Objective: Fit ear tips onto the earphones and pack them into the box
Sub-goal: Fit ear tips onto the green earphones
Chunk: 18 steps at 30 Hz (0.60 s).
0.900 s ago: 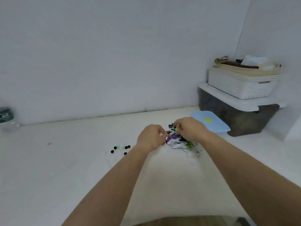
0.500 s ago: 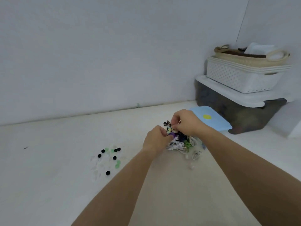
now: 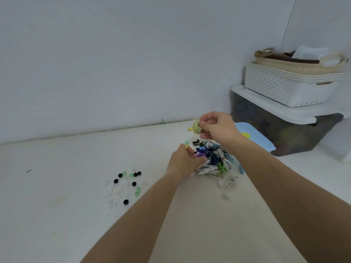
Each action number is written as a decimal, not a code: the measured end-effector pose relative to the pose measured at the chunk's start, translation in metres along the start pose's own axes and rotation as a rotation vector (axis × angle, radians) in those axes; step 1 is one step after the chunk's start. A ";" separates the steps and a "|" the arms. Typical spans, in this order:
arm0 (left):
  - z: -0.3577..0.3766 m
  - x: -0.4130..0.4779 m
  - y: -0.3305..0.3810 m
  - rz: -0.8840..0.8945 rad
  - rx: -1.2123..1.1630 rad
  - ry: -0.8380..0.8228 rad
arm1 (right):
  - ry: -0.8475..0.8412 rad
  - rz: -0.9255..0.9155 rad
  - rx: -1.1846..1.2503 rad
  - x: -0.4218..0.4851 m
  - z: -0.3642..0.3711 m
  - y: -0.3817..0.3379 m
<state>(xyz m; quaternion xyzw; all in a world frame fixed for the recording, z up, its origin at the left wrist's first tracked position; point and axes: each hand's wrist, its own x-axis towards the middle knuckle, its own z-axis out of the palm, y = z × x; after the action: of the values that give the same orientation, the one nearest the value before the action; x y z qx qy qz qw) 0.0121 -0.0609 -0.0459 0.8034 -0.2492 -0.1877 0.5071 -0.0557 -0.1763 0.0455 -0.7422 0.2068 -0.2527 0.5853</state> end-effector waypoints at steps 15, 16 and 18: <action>-0.098 -0.077 0.020 -0.088 -0.876 -0.101 | -0.119 0.043 0.195 -0.042 0.049 -0.020; -0.101 -0.080 0.018 -0.102 -0.885 -0.102 | -0.135 0.059 0.215 -0.047 0.054 -0.017; -0.106 -0.086 0.010 -0.117 -0.874 -0.100 | -0.178 0.090 0.242 -0.057 0.064 -0.010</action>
<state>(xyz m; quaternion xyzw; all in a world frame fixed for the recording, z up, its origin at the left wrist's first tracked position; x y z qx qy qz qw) -0.0003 0.0629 0.0111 0.5165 -0.1245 -0.3424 0.7749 -0.0610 -0.0906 0.0354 -0.6756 0.1553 -0.1827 0.6971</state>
